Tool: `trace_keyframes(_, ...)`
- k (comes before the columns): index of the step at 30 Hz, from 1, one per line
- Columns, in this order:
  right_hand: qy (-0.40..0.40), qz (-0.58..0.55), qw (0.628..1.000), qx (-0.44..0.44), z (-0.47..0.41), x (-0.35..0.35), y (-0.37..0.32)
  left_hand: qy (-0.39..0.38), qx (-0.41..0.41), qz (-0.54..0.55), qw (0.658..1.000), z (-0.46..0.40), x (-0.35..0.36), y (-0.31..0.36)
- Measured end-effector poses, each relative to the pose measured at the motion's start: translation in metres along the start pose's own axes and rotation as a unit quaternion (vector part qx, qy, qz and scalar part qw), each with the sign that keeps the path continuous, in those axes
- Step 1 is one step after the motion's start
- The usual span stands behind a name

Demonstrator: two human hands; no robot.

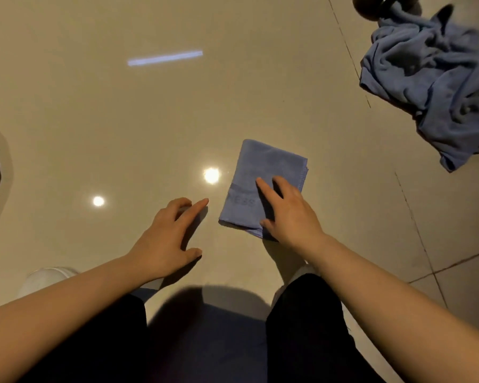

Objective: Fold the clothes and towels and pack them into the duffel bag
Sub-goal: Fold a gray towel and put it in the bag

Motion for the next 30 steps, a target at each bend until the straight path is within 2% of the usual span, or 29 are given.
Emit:
trace_keyframes(3,-0.025,0.001,0.998,0.06,-0.001,-0.019,0.028,0.025,-0.002,-0.018,1.0,0.015,-0.006,-0.008)
trace_keyframes(6,-0.065,-0.049,0.992,0.097,-0.002,-0.026,0.024,0.035,-0.015,0.048,0.998,0.028,-0.019,-0.018)
trace_keyframes(8,-0.008,-0.119,0.989,0.092,-0.004,-0.028,0.003,0.033,-0.015,0.085,0.996,0.041,-0.03,-0.025)
trace_keyframes(10,0.062,-0.195,0.977,0.051,-0.001,-0.025,-0.031,0.044,-0.022,0.086,0.995,0.052,-0.046,-0.034)
trace_keyframes(12,0.066,-0.28,0.958,0.019,0.004,-0.018,-0.068,0.062,-0.033,0.073,0.995,0.062,-0.064,-0.045)
trace_keyframes(14,0.016,-0.309,0.951,-0.023,0.007,-0.012,-0.105,0.086,-0.053,0.058,0.993,0.074,-0.083,-0.06)
trace_keyframes(19,-0.129,-0.257,0.949,-0.128,0.001,0.002,-0.196,0.182,-0.111,-0.036,0.976,0.144,-0.13,-0.124)
trace_keyframes(21,-0.168,-0.236,0.942,-0.168,-0.005,0.012,-0.234,0.224,-0.157,-0.071,0.959,0.18,-0.147,-0.162)
trace_keyframes(24,-0.209,-0.236,0.927,-0.204,-0.021,0.03,-0.295,0.31,-0.249,-0.091,0.913,0.231,-0.164,-0.216)
trace_keyframes(27,-0.242,-0.297,0.903,-0.195,-0.037,0.051,-0.358,0.377,-0.348,-0.061,0.856,0.271,-0.165,-0.255)
trace_keyframes(30,-0.278,-0.315,0.882,-0.214,-0.048,0.087,-0.414,0.382,-0.419,0.028,0.823,0.295,-0.15,-0.284)
Point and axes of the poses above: each hand's wrist, its own z-axis away from the middle knuckle, its own x-axis out of the palm, y = z × x, the point moved 3 cm from there along -z, towards the middle knuckle, and after that the axes turned 3 degrees about -z, right-handed, at the moved point
